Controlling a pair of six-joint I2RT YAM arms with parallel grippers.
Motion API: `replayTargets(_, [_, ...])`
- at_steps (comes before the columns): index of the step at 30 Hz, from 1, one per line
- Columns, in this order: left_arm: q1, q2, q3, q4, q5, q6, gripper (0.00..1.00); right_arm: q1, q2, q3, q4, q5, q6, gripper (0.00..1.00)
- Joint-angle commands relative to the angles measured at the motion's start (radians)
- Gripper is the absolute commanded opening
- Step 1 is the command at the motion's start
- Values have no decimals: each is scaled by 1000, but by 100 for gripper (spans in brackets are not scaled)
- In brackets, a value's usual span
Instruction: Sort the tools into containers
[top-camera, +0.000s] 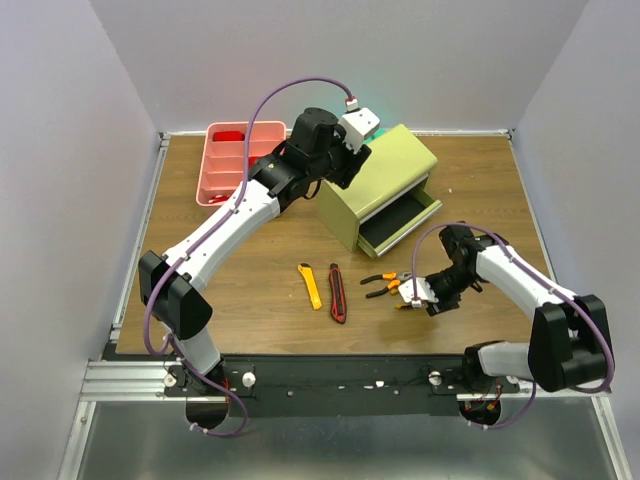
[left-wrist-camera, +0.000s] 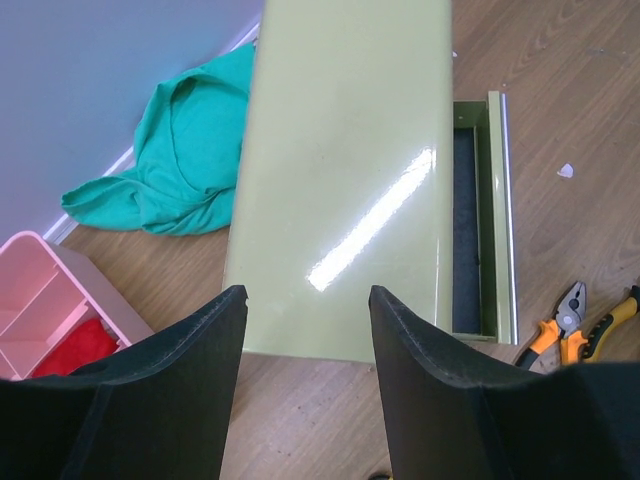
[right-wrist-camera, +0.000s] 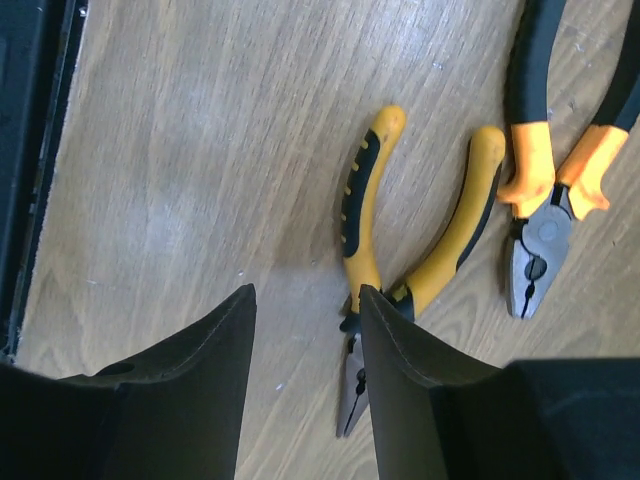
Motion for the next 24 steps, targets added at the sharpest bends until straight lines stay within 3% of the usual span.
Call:
replayTargets(1, [6, -39, -22, 21, -21, 16, 62, 25, 48, -5, 52, 12, -26, 53])
replayTargets(11, [6, -23, -24, 21, -8, 2, 62, 115, 158, -5, 156, 28, 75, 49])
replayTargets(15, [4, -20, -22, 21, -6, -1, 62, 141, 198, -9, 186, 58, 121, 29])
replayTargets(19, [6, -19, -21, 24, -5, 1, 62, 147, 146, -42, 183, 110, 123, 4])
replayTargets(24, [7, -20, -21, 24, -6, 1, 62, 147, -96, 30, -34, 88, 104, 1])
